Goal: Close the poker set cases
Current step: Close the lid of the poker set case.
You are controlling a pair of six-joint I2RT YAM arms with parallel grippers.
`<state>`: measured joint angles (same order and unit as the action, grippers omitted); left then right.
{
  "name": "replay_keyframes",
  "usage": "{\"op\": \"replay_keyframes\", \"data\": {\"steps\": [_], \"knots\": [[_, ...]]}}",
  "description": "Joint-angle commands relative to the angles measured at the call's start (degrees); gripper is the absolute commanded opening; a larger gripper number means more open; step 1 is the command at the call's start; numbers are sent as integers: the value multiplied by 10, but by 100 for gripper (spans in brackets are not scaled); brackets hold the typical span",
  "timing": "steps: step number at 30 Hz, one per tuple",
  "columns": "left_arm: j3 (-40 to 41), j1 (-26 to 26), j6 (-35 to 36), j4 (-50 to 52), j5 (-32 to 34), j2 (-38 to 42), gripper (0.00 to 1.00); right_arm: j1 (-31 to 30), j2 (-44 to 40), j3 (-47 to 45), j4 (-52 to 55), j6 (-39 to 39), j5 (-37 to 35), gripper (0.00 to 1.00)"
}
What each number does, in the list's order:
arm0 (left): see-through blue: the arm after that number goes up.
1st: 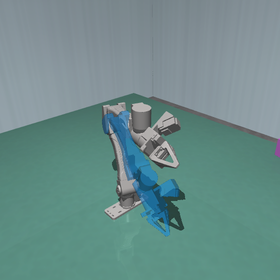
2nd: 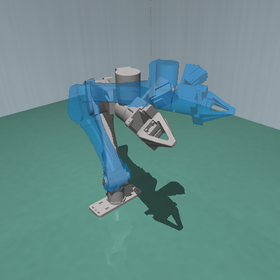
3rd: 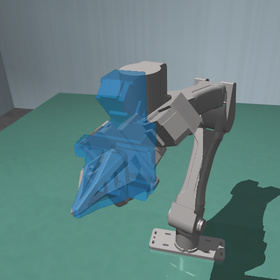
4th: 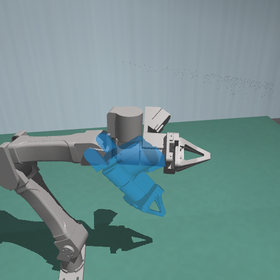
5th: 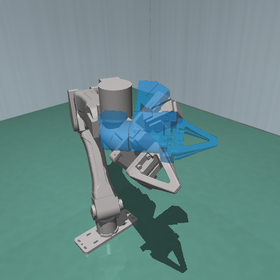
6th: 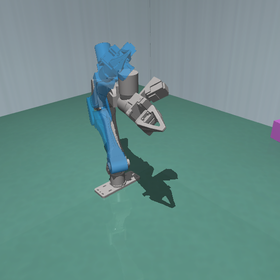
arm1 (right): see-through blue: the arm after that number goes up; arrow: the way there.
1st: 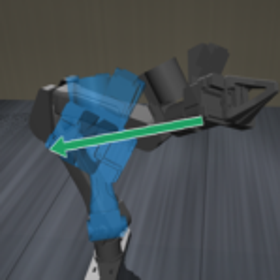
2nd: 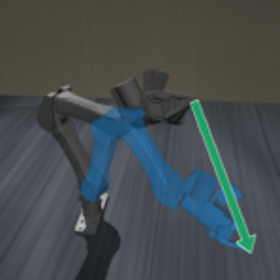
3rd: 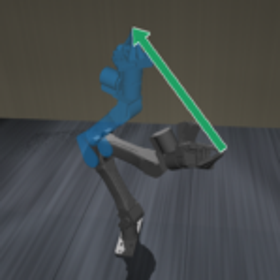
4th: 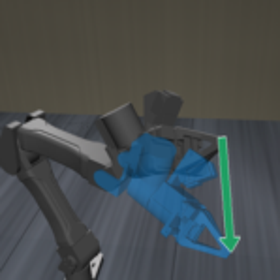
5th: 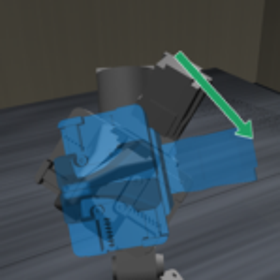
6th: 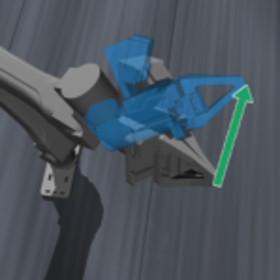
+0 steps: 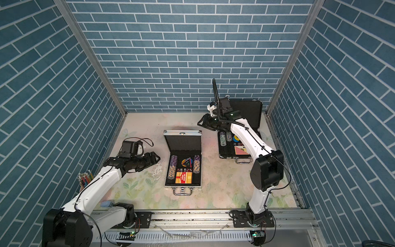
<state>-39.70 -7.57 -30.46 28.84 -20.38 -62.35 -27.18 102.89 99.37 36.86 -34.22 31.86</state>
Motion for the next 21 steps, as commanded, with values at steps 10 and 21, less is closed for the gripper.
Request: {"op": "replay_keyframes", "data": {"steps": [10,21], "knots": [[8,40,20,-4,-2,-13,83,-41,-54,-91,8,-6,44,38],[5,48,32,22,7,4,87,-77,-141,-240,0,-36,25,38]]}}
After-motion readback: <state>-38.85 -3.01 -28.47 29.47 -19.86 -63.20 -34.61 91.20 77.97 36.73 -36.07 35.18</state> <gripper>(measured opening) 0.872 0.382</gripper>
